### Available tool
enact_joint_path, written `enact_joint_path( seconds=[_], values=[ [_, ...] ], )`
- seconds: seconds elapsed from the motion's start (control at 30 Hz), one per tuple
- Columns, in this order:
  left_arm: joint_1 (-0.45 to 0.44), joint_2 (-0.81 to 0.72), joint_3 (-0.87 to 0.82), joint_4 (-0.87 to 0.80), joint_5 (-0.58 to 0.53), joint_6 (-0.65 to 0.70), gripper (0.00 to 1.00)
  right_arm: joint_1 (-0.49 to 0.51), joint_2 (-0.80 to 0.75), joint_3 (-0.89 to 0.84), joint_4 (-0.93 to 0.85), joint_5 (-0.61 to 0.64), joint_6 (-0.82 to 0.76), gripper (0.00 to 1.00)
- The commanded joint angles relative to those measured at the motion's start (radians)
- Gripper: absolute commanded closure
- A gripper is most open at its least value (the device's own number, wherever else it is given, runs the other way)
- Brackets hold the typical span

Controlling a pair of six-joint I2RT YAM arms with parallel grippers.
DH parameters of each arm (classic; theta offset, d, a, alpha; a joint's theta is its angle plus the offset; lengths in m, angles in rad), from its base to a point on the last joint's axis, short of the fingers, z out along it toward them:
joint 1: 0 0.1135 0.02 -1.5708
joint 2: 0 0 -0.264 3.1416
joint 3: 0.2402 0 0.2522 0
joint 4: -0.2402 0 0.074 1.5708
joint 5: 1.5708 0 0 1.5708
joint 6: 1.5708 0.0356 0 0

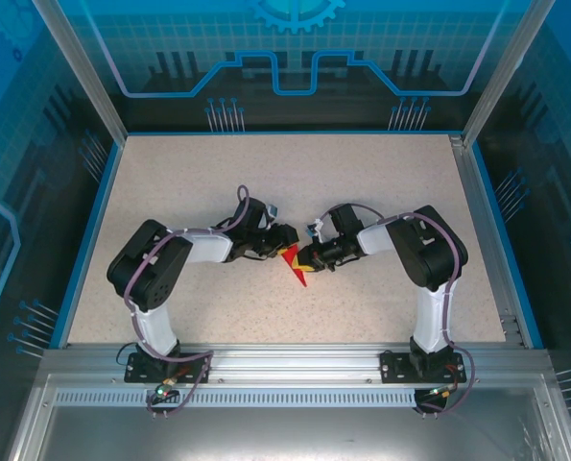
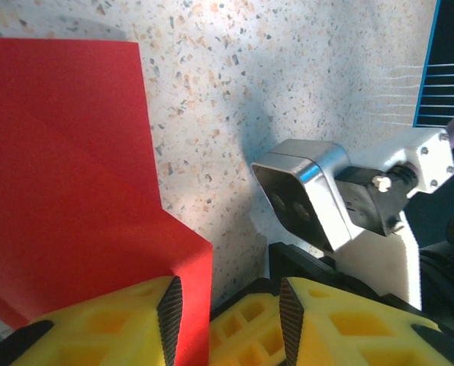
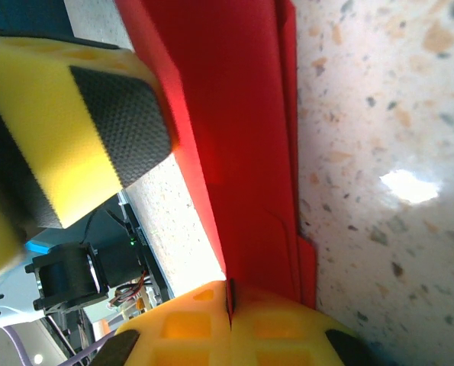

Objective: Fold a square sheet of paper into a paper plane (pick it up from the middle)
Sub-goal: Fold the wing for the fifth time at the center of the table.

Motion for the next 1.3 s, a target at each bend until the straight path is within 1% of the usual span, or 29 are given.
enact_joint_path(
  seconds=[0.0, 0.23, 0.43, 0.6, 0.87, 1.07, 1.27],
  values=[
    [-0.006, 0.042, 0.012, 0.009, 0.009, 0.009, 0.58, -0.009, 0.052, 0.001, -0.069, 0.076, -0.002, 0.99],
    [-0.006, 0.064, 0.016, -0.014, -0.001, 0.027, 0.59, -0.009, 0.047, 0.001, -0.08, 0.094, 0.012, 0.98],
    [-0.006, 0.066, 0.004, -0.024, -0.004, 0.038, 0.59, -0.007, 0.011, -0.002, -0.096, 0.096, 0.009, 0.91],
    [-0.005, 0.064, 0.001, -0.028, -0.003, 0.04, 0.59, 0.001, -0.029, -0.012, -0.11, 0.093, -0.001, 0.88],
    [-0.006, 0.063, 0.004, -0.032, 0.0, 0.041, 0.59, 0.019, -0.075, -0.027, -0.128, 0.106, -0.022, 0.86],
    [-0.006, 0.064, 0.008, -0.039, 0.005, 0.041, 0.59, 0.031, -0.093, -0.026, -0.19, 0.143, -0.057, 0.86],
    [-0.006, 0.064, 0.01, -0.041, 0.008, 0.044, 0.6, 0.042, -0.118, -0.021, -0.211, 0.157, -0.075, 0.78]
  ],
)
